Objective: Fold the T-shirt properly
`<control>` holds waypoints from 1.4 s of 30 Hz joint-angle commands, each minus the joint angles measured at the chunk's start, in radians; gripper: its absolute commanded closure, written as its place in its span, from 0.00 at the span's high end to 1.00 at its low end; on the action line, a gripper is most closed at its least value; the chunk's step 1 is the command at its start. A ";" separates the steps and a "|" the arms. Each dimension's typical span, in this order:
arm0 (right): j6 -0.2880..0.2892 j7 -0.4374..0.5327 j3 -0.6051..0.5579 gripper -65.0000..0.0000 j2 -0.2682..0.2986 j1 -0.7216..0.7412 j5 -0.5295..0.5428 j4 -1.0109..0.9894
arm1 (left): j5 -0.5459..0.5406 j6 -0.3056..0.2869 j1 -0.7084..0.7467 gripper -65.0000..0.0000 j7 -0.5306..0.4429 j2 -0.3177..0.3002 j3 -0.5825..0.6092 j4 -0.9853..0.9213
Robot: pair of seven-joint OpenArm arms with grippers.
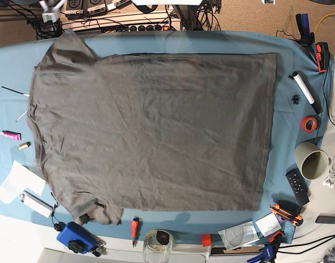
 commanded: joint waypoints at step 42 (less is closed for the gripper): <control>0.159 -0.134 0.612 0.42 0.007 0.101 0.294 0.206 | 0.551 0.240 0.047 0.38 0.934 -0.003 -0.002 0.644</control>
